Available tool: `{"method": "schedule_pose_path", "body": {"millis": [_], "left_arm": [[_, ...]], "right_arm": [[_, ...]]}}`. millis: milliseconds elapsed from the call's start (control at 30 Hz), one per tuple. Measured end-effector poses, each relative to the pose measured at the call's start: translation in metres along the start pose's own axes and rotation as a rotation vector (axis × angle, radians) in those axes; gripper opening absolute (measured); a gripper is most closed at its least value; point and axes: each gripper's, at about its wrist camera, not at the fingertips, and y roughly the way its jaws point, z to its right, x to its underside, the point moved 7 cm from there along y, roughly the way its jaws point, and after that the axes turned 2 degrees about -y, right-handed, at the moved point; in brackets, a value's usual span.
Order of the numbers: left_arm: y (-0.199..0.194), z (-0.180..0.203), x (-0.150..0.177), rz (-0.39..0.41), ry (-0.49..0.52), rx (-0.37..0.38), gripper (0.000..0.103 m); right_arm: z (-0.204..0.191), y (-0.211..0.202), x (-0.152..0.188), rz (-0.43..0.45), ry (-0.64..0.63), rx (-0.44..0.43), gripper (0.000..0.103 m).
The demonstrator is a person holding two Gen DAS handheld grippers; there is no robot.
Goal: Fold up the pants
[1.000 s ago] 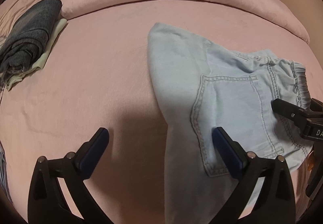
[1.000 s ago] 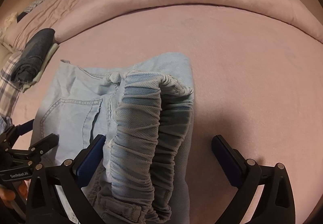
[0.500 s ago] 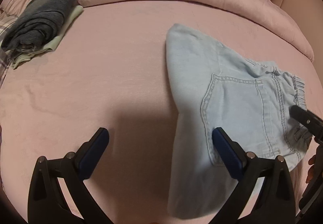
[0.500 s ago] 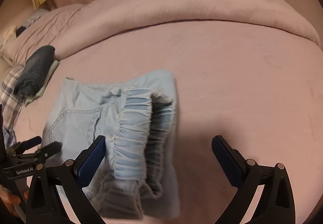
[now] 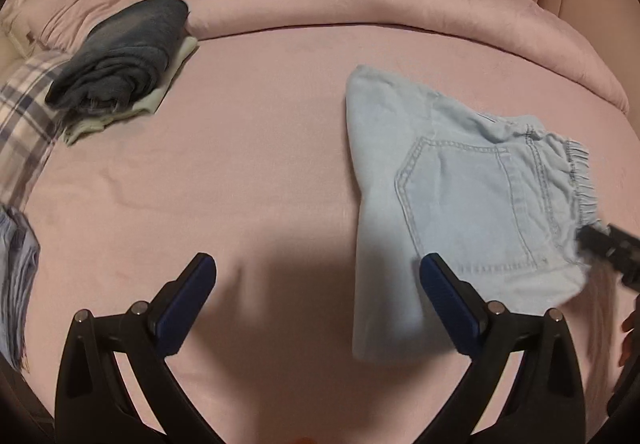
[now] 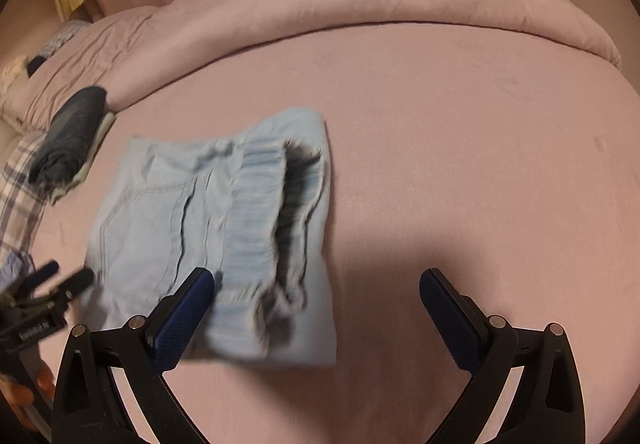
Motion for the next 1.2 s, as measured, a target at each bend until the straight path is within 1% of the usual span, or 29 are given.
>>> {"method": "schedule_pose_path", "body": {"millis": [67,100,133,200,233,300,400,500,567,633,800,933,1033,1200], "left_arm": [[-0.001,-0.003,0.008,-0.021,-0.016,0.007,0.102],[-0.003,-0.004,0.012,-0.026,-0.020,-0.001,0.102],[-0.009,-0.004,0.016,-0.023,-0.017,-0.008,0.102],[-0.023,-0.004,0.014,0.014,-0.013,-0.012,0.102],[-0.035,-0.004,0.014,0.043,-0.012,-0.013,0.102],[-0.055,-0.003,0.013,0.079,-0.011,-0.009,0.102],[-0.090,0.000,0.012,0.149,-0.011,0.004,0.102],[-0.113,0.002,0.013,0.176,-0.026,0.012,0.102],[-0.122,0.003,0.014,0.182,-0.033,0.010,0.102],[-0.131,0.007,0.017,0.187,-0.015,-0.001,0.102],[-0.156,0.024,0.026,0.213,0.023,0.036,0.102],[-0.170,0.029,0.028,0.227,0.042,0.017,0.102],[-0.174,0.031,0.030,0.227,0.040,0.031,0.102],[-0.169,0.032,0.034,0.200,0.040,0.045,0.102]], "right_arm": [[0.001,0.006,0.011,-0.033,-0.004,0.001,0.102],[0.002,0.007,0.013,-0.040,0.002,-0.007,0.102],[0.004,0.008,0.015,-0.050,0.022,-0.016,0.102],[0.004,-0.001,0.016,-0.051,0.035,-0.007,0.102],[0.001,-0.014,0.014,-0.020,0.013,-0.001,0.102],[-0.003,-0.033,0.014,0.014,-0.013,-0.001,0.102],[-0.008,-0.067,0.016,0.066,-0.031,-0.024,0.102],[-0.014,-0.103,0.022,0.120,-0.042,-0.056,0.102],[-0.018,-0.118,0.027,0.141,-0.043,-0.073,0.102],[-0.022,-0.131,0.031,0.156,-0.044,-0.087,0.102],[-0.036,-0.155,0.032,0.188,-0.063,-0.110,0.102],[-0.049,-0.175,0.035,0.217,-0.101,-0.118,0.102],[-0.055,-0.181,0.038,0.226,-0.123,-0.117,0.102],[-0.065,-0.177,0.045,0.207,-0.145,-0.120,0.102]]}}
